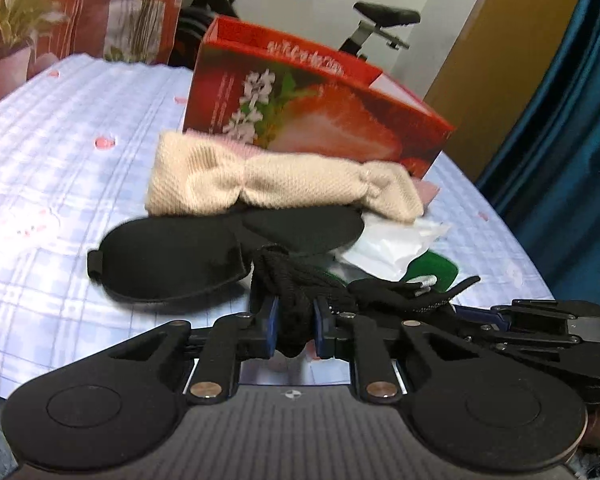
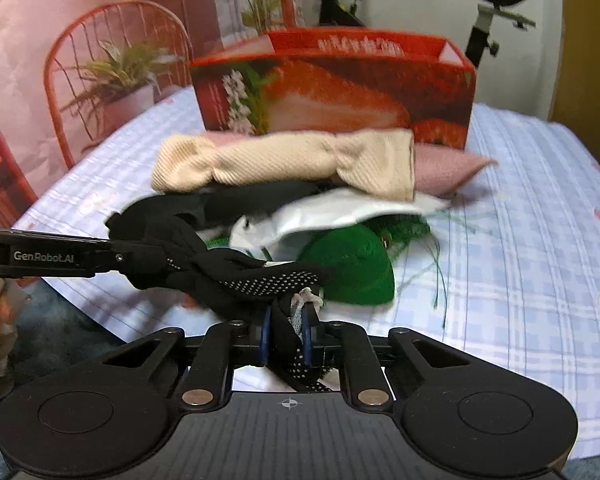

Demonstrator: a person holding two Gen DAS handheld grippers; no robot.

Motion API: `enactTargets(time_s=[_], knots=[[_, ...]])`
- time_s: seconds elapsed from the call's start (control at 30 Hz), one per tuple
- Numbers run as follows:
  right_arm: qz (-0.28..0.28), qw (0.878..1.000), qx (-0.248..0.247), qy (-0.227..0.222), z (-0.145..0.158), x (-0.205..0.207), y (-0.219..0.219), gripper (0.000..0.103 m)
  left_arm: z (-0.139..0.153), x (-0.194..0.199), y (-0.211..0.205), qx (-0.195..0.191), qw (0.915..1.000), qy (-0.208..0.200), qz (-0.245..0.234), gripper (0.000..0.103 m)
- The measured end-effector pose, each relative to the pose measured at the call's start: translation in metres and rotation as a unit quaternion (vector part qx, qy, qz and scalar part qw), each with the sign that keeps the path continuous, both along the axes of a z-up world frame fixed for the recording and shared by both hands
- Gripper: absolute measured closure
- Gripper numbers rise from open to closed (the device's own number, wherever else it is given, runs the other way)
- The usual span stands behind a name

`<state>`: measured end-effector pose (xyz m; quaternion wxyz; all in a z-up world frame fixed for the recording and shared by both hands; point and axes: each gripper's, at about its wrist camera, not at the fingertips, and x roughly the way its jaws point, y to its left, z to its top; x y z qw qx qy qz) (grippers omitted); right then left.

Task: Organize soft objects
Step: 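Return the left tool to the pile and grasp the black dotted gloves, then lift the black gloves with the left tool and drop them into the box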

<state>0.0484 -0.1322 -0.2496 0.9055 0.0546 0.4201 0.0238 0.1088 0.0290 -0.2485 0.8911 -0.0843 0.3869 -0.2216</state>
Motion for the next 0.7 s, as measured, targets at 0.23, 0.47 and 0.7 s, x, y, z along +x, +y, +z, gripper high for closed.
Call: enactTargets(time_s=[0.23, 0.47, 0.7], knots=[[0.001, 0.998, 0.012, -0.054, 0.027, -0.002, -0.005, 0.089, 0.027, -0.006, 0.004, -0.018, 0.9986, -0.050, -0.002, 0.084], [-0.004, 0.996, 0.016, -0.092, 0.053, 0.007, -0.011, 0.089, 0.050, 0.003, -0.001, -0.025, 0.9969, -0.075, 0.001, 0.084], [-0.003, 0.991, 0.006, -0.135, 0.082, 0.024, -0.019, 0.089, 0.078, 0.025, -0.009, -0.032, 0.9935, -0.109, 0.011, 0.084]])
